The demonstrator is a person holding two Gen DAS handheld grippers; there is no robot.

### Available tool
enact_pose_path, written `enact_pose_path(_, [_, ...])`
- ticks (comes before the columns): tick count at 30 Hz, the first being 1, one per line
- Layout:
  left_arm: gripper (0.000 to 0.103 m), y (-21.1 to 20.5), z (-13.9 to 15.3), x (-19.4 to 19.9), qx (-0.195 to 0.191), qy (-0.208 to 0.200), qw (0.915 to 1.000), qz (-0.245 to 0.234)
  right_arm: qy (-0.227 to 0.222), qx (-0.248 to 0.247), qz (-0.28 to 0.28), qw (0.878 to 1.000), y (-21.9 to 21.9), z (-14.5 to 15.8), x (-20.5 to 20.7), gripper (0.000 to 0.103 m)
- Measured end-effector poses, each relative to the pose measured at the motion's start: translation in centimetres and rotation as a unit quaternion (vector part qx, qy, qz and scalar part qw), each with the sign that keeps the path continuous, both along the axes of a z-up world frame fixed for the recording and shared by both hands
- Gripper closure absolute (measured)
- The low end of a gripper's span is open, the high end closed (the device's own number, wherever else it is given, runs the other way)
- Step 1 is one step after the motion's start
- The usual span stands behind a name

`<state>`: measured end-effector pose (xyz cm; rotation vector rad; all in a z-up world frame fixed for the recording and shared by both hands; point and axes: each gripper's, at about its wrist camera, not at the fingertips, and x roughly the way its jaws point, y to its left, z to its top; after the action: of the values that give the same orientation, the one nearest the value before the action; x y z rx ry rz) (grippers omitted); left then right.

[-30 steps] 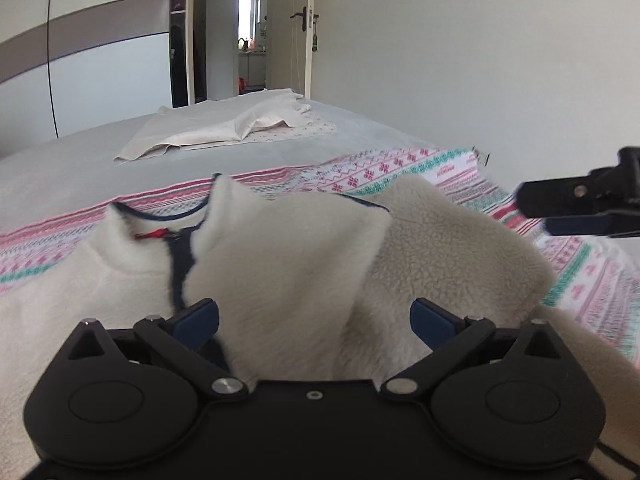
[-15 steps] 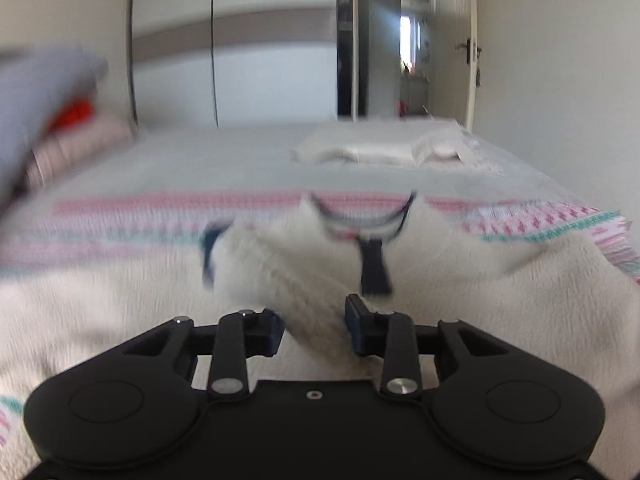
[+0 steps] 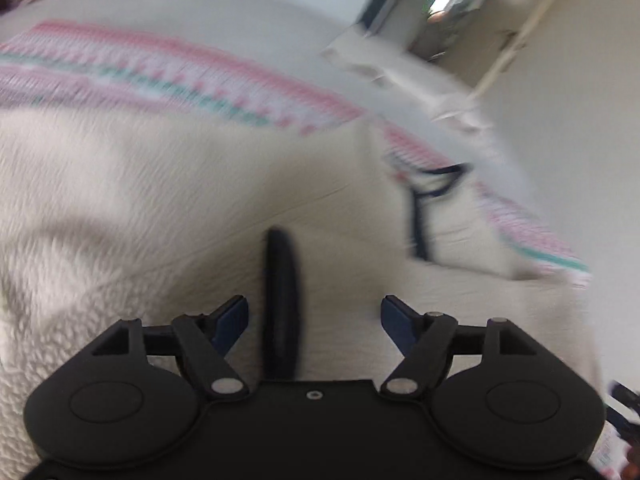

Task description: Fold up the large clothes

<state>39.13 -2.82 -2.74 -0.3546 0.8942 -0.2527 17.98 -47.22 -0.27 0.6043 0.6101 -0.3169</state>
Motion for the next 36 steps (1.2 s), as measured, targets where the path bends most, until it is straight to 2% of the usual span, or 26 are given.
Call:
enact_pose_path(3, [0.036,-1.1,-0.3,0.1,0.013,-0.014,0.9998,0.002,0.020,-0.009,0.007,1.000,0.1,-0.3,0.3,0.018])
enact_pose_path(4, [0.061,-1.6,-0.2,-0.1,0.020,-0.025,0.9995,-0.007,0.025,-0.009,0.010,1.000,0.1,-0.5,0.4,0.018])
enact_pose_path(5, [0.078,-2.0,0.2,-0.2,0.029,-0.031,0.9990,-0.016,0.030,-0.007,0.013,0.999,0.1,-0.7,0.6,0.016])
enact_pose_path(7, [0.091,-2.3,1.8,-0.5,0.030,-0.057,0.9977,-0.020,0.036,-0.002,0.004,0.999,0.0,-1.0,0.7,0.015])
enact_pose_path(10, [0.092,-2.2,5.8,-1.4,-0.014,-0.126,0.9917,-0.017,0.032,-0.002,0.003,0.999,0.1,-1.0,0.7,0.015])
enact_pose_path(12, [0.093,-2.1,8.4,-1.8,-0.027,-0.168,0.9853,-0.005,0.030,-0.007,0.010,0.999,0.2,-0.9,0.7,0.013])
enact_pose_path(15, [0.093,-2.1,11.4,-2.8,-0.009,-0.234,0.9721,0.019,0.034,-0.020,0.021,0.999,0.6,-0.8,0.9,0.011])
enact_pose_path(17, [0.093,-2.1,12.4,-2.9,0.012,-0.258,0.9656,0.026,0.035,-0.027,0.026,0.999,0.9,-0.7,1.0,0.011])
enact_pose_path(21, [0.093,-1.6,11.9,-1.8,0.018,-0.239,0.9706,0.023,0.041,-0.052,0.077,0.995,2.6,-1.1,2.0,0.011])
enact_pose_path(25, [0.093,-0.9,11.4,-1.1,-0.001,-0.225,0.9738,0.031,0.061,-0.120,0.131,0.982,5.6,-2.5,3.9,0.013])
enact_pose_path(26, [0.093,-0.9,11.4,-1.1,-0.006,-0.223,0.9742,0.032,0.069,-0.147,0.135,0.977,6.5,-3.0,4.5,0.020])
enact_pose_path(27, [0.093,-0.9,11.5,-1.1,-0.009,-0.222,0.9744,0.033,0.071,-0.184,0.131,0.972,7.3,-3.4,4.9,0.031])
enact_pose_path(29, [0.093,-0.7,11.8,-1.1,-0.014,-0.222,0.9743,0.035,0.066,-0.256,0.119,0.957,8.8,-4.2,5.2,0.035])
enact_pose_path(30, [0.093,-0.6,11.8,-1.1,-0.015,-0.223,0.9741,0.036,0.061,-0.284,0.125,0.949,9.3,-4.3,5.2,0.047])
enact_pose_path(31, [0.093,-0.4,11.8,-1.1,-0.017,-0.222,0.9741,0.037,0.058,-0.301,0.127,0.943,9.5,-4.1,5.1,0.053])
enact_pose_path(32, [0.093,-0.3,11.6,-1.2,-0.020,-0.220,0.9747,0.036,0.050,-0.306,0.114,0.944,9.3,-3.6,4.8,0.071])
enact_pose_path(34, [0.093,-0.1,10.3,-1.4,-0.026,-0.200,0.9790,0.029,0.060,-0.333,0.030,0.941,8.1,-2.6,4.4,0.072])
enact_pose_path(35, [0.093,-0.1,9.0,-1.8,-0.022,-0.190,0.9812,0.025,0.053,-0.324,0.017,0.945,7.2,-2.3,4.0,0.072])
enact_pose_path(36, [0.093,-0.5,7.5,-2.2,-0.003,-0.183,0.9829,0.018,0.056,-0.310,0.019,0.949,6.7,-2.3,3.9,0.072])
